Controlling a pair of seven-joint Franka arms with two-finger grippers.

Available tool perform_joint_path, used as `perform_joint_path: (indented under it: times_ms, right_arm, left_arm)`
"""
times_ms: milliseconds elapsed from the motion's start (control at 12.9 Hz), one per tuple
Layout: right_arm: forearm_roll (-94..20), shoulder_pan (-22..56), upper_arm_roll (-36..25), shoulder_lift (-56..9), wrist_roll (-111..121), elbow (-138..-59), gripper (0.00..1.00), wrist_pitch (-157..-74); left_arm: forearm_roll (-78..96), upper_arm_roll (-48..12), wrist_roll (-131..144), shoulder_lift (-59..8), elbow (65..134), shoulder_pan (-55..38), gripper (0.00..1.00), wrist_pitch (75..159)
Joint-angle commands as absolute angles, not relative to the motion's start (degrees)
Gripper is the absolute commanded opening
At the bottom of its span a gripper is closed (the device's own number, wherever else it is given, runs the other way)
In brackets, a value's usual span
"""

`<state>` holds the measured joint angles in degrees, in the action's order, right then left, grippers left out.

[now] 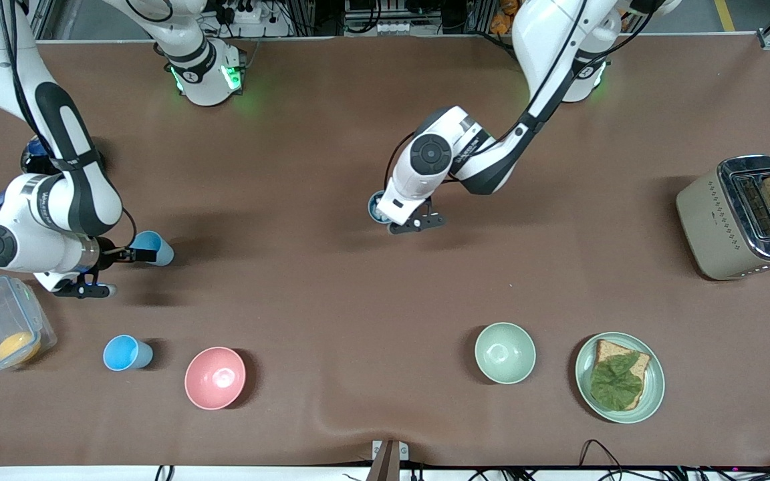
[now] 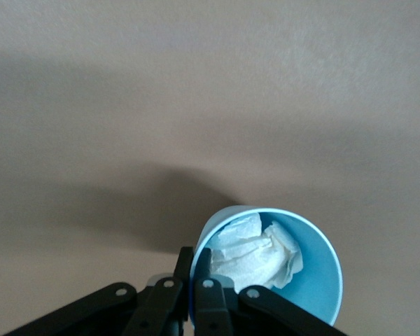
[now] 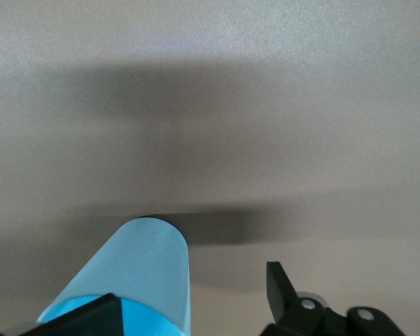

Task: Stack blue cups with both arms
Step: 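Carry the tissue-filled cup to mid-table with the left gripper and lower it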

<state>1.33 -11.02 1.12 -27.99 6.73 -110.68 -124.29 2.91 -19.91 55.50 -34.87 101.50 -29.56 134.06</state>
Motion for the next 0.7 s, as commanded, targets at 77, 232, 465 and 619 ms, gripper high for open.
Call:
perform_joint_path:
  times_ms: [77,232,465,619]
  right_arm:
    - [2.2,-11.16,1.23,-27.86,6.94,-114.17,1.0,-125.33]
    - [2.2,-11.16,1.23,-28.12,6.94,-114.6,1.0,-125.42]
    - [2.11,-10.81,1.23,-28.21,6.6,-117.15,1.0,-128.65]
    - [2.11,-10.72,1.23,-28.21,6.24,-118.65,1.0,-130.78]
  left_arm:
    - [-3.07,-19.25,60.46,-37.26,98.45,-31.11,0.0,133.51]
    - [-4.48,-19.25,61.17,-37.62,97.21,-31.03,0.0,133.42]
    - [-7.46,-19.25,61.52,-38.84,95.81,-31.11,0.0,133.51]
    - [-7.91,-19.25,62.05,-40.16,94.49,-31.11,0.0,133.51]
